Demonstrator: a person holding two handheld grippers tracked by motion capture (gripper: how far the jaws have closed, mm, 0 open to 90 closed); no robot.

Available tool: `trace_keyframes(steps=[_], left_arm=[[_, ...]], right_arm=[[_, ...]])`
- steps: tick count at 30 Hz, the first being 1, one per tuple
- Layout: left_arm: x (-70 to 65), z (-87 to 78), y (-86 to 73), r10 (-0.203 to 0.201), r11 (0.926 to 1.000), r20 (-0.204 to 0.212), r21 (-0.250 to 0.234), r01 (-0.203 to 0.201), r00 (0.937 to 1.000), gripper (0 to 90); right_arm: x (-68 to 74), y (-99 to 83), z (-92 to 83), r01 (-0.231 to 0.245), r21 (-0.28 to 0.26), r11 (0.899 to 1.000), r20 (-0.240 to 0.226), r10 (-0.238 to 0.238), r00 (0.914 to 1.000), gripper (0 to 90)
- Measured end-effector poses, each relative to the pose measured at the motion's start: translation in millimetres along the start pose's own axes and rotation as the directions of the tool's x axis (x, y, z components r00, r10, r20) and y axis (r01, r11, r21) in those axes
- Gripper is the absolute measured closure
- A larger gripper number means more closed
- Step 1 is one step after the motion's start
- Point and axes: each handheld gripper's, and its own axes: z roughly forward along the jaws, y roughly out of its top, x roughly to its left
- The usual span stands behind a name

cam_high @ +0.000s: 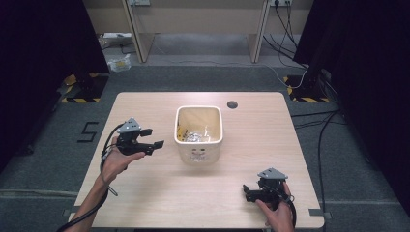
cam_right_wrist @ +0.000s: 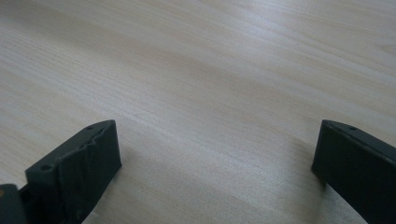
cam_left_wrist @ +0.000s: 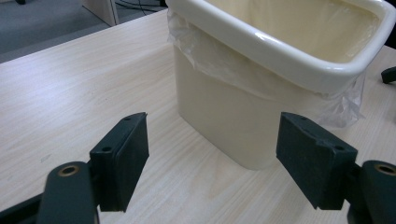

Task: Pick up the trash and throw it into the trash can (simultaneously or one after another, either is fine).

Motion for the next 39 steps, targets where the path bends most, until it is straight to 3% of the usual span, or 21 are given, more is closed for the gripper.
trace_keyframes(steps=[9,22,39], left_arm=[[-0.4,3.4,-10.5,-0.005,1.0000,-0.008,0.005,0.005,1.0000,24.7],[-3.4,15.5,-38.0,-0.028,0.9994,-0.014,0.023,0.028,0.9995,24.8],[-7.3,24.3,-57.4,-0.019,0.9972,-0.013,0.072,0.020,0.9997,24.3]], right_arm=[[0.0,0.0,0.0,0.000,0.000,1.000,0.000,0.000,1.0000,1.0],[0.0,0.0,0.0,0.000,0.000,1.000,0.000,0.000,1.0000,1.0],[0.0,0.0,0.0,0.000,0.000,1.000,0.000,0.000,1.0000,1.0]])
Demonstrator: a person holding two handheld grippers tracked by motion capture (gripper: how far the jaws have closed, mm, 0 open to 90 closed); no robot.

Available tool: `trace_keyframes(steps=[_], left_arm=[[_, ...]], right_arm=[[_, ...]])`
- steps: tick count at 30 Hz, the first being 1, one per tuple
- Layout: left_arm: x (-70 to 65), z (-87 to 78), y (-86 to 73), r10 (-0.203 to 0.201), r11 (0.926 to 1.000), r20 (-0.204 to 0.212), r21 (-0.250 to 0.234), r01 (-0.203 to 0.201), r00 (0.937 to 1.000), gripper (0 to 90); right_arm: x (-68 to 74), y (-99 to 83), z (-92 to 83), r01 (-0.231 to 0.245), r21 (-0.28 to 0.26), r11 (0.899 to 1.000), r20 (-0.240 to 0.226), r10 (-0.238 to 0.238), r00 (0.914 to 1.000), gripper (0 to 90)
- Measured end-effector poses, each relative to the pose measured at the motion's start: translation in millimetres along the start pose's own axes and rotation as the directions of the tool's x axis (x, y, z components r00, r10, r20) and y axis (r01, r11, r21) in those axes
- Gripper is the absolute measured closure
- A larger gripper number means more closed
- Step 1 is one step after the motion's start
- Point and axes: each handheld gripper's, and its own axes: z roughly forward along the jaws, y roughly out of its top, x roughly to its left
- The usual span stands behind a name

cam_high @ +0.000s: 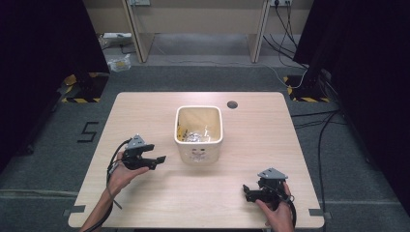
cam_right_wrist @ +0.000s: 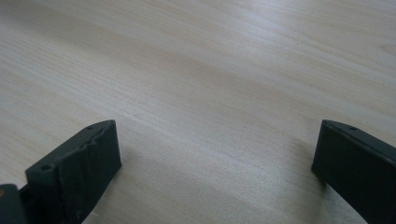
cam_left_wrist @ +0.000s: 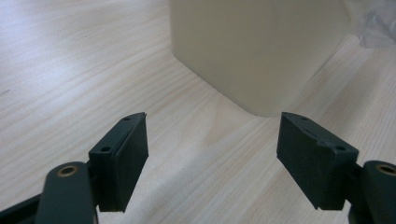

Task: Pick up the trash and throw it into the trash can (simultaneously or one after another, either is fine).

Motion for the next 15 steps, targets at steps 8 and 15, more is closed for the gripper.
trace_keyframes(steps=[8,15], left_arm=[[-0.4,2.9,-8.0,0.003,0.9996,-0.005,0.028,-0.003,1.0000,24.2],[0.4,5.6,-13.7,0.003,0.9986,-0.008,0.053,-0.002,1.0000,23.9]], right_arm=[[0.0,0.0,0.0,0.000,0.000,1.000,0.000,0.000,1.0000,1.0],[0.0,0.0,0.0,0.000,0.000,1.000,0.000,0.000,1.0000,1.0]])
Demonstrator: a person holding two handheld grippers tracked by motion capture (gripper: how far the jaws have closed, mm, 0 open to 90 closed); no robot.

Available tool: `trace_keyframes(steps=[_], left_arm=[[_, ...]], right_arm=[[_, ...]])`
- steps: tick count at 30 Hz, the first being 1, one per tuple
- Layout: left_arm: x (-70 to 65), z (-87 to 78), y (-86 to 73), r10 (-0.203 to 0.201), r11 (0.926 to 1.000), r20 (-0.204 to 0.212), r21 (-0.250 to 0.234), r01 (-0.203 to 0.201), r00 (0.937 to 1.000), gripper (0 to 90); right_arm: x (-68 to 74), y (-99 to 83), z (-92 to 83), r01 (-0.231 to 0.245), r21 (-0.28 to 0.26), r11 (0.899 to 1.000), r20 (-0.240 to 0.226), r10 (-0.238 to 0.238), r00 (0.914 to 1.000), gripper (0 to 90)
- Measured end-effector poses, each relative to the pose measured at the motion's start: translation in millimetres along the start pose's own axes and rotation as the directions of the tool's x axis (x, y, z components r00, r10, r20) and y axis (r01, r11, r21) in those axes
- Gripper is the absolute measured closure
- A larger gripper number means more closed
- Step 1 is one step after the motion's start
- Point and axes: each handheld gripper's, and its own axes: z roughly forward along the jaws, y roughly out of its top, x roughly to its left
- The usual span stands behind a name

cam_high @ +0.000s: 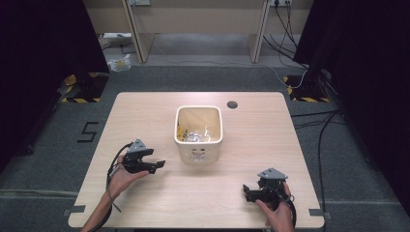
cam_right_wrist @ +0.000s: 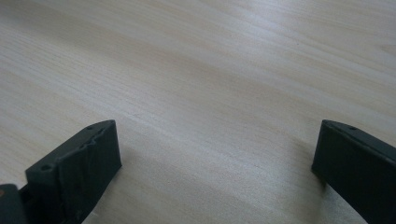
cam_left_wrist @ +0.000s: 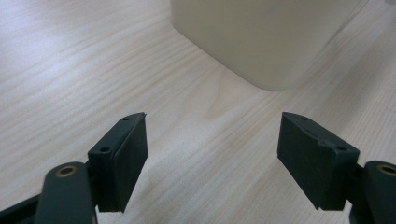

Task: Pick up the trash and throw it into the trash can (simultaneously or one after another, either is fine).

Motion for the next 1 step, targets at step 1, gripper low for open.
trace_keyframes(steps=[1], left_arm=[[0.0,0.0,0.0,0.000,1.0000,0.000,0.000,0.000,1.0000,23.8]], right_arm=[[0.0,0.0,0.0,0.000,0.000,1.000,0.000,0.000,1.0000,1.0]])
